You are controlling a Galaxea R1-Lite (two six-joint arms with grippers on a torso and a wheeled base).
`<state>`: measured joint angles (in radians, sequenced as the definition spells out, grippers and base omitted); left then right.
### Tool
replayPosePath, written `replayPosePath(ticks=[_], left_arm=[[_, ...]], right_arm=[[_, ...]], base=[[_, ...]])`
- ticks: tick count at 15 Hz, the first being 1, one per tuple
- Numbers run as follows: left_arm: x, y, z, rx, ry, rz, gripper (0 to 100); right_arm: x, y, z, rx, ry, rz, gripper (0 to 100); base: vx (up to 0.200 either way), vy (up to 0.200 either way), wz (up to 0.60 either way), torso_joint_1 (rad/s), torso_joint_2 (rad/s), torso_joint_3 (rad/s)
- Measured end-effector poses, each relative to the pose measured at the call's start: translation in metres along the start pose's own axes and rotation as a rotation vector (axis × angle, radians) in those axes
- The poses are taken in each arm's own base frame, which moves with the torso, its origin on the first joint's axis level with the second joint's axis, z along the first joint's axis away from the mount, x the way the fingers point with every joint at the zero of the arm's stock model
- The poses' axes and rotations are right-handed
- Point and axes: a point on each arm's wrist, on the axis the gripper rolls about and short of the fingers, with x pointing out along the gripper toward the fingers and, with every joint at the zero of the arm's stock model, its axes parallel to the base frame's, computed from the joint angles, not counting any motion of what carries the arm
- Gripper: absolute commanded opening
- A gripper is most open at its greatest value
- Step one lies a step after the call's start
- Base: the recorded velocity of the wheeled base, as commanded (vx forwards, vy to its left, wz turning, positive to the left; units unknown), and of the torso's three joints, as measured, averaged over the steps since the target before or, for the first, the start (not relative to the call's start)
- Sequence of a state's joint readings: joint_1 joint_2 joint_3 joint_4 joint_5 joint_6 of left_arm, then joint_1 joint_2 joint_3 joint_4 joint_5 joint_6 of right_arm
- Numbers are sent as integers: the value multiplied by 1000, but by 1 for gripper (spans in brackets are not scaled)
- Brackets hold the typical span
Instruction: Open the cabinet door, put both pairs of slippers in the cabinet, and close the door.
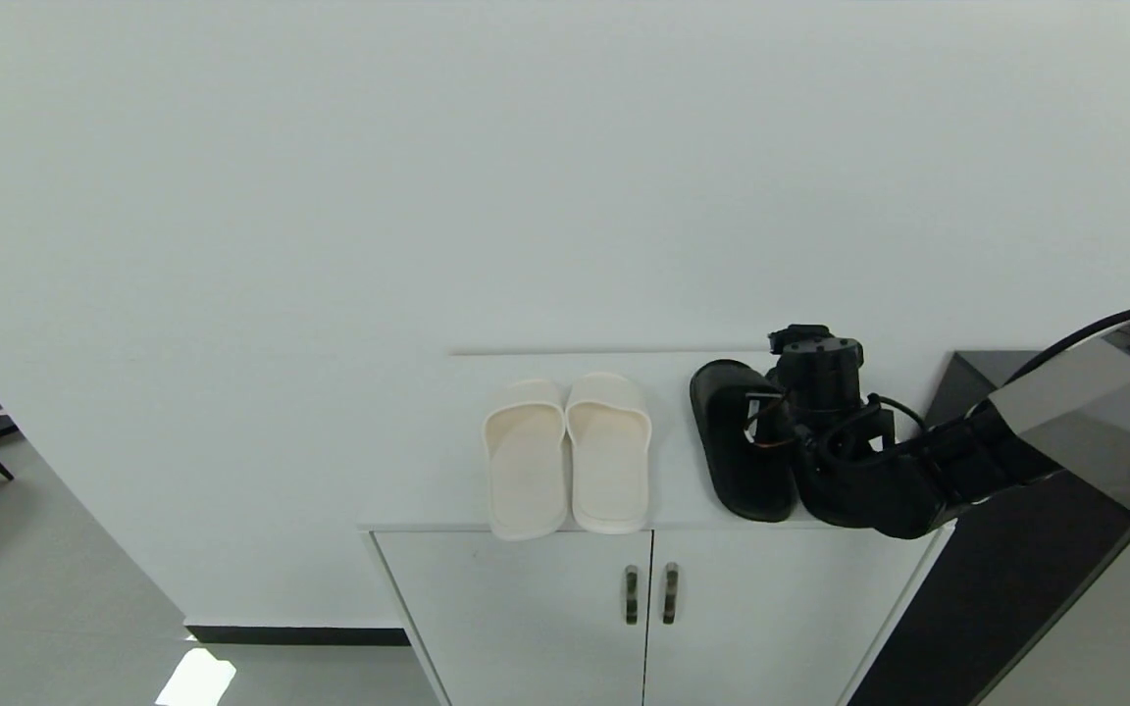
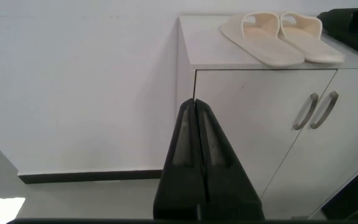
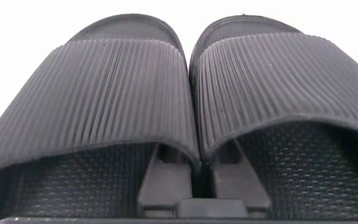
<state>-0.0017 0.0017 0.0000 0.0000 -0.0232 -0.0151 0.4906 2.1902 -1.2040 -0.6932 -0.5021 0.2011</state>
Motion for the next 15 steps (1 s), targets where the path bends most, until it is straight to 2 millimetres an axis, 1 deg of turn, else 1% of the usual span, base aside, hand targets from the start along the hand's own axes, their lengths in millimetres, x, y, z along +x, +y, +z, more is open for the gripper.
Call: replayPosePath(ticks=[2, 4, 5, 7, 9, 12, 13, 15], left_arm=[[0, 0, 0, 0, 0, 0, 0], [0, 0, 0, 1, 0, 0, 0], [0, 0, 0, 1, 0, 0, 0], [0, 0, 0, 2, 0, -1, 0], [0, 0, 0, 3, 0, -1, 0], [0, 0, 0, 6, 0, -1, 0], [0, 0, 0, 7, 0, -4, 0], [0, 0, 0, 8, 0, -4, 0]], right_arm=[[-6, -1, 7, 9, -3, 45, 0], [-22, -3, 12, 8, 12, 132, 0], [-34, -4, 15, 5, 23, 190, 0], [-61, -3, 22, 1, 31, 300, 0], [-93, 3, 28, -9, 30, 411, 0], [-148, 5, 18, -40, 86, 674, 0], [-168, 2, 11, -50, 110, 779, 0], [-198, -2, 0, -64, 129, 962, 0]], base=[[0, 0, 0, 0, 0, 0], [0, 0, 0, 0, 0, 0], [0, 0, 0, 0, 0, 0], [0, 0, 0, 0, 0, 0], [0, 0, 0, 0, 0, 0], [0, 0, 0, 0, 0, 0], [0, 0, 0, 0, 0, 0], [0, 0, 0, 0, 0, 0]])
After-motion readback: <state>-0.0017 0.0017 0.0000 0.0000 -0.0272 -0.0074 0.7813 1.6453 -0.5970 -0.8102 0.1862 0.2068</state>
